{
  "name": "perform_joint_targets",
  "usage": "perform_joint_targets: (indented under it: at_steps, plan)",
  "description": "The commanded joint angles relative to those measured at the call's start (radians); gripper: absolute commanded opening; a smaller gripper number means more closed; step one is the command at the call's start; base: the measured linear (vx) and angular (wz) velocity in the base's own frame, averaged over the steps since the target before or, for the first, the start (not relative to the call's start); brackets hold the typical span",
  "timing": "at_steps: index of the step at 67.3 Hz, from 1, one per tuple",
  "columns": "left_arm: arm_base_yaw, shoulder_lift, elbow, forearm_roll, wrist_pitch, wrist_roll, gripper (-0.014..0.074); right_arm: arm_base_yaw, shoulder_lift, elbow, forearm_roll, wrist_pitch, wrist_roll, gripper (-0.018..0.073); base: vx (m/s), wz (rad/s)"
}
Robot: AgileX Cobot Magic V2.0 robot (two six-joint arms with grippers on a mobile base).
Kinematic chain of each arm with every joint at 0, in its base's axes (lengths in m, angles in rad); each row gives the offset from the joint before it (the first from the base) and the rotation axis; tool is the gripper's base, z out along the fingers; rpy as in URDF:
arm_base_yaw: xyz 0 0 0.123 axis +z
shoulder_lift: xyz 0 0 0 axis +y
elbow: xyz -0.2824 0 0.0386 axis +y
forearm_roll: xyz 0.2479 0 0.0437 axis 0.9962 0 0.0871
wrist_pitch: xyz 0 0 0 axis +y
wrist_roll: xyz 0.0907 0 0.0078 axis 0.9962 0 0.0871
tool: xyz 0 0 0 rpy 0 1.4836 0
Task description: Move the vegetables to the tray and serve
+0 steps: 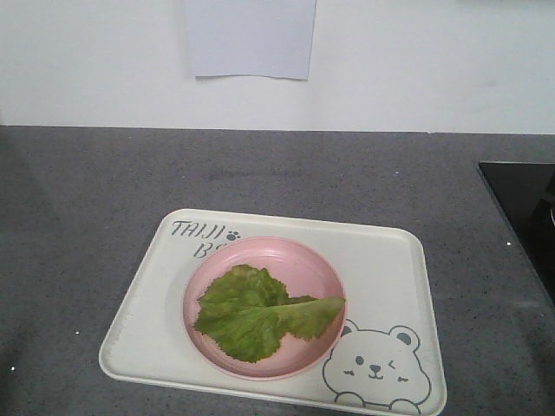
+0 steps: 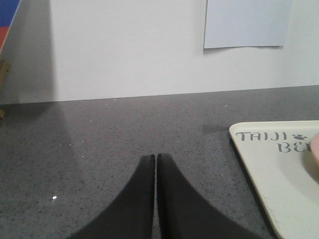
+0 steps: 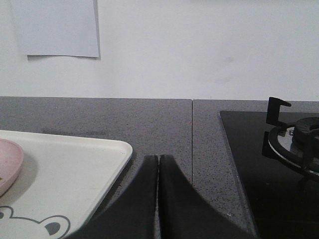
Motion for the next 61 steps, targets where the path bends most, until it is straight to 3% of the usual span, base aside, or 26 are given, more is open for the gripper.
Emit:
perform_joint_targets:
  at_steps: [1,16,30,61]
  plan:
    - [0.0,-0.015,0.025,-0.002,-0.077,-0.004,-0.0006,-0.006,-0.007,0.016,0.025,-0.081,-0.04,-0.0006,0.0,0.0]
    - [0.0,-0.015,0.025,-0.002,-0.077,-0.004,-0.0006,-0.006,-0.007,0.016,0.056,-0.081,-0.088,-0.0006,0.0,0.0]
    - [0.0,-0.015,0.025,-0.002,-0.077,-0.004,-0.0006,-0.075,-0.007,0.016,0.068,-0.08,-0.087,-0.0006,0.0,0.0]
    - [0.0,-0.015,0.025,-0.002,-0.077,-0.004,-0.0006,-0.073,-0.007,0.016,0.064,-0.051,-0.089,-0.0006,0.0,0.0]
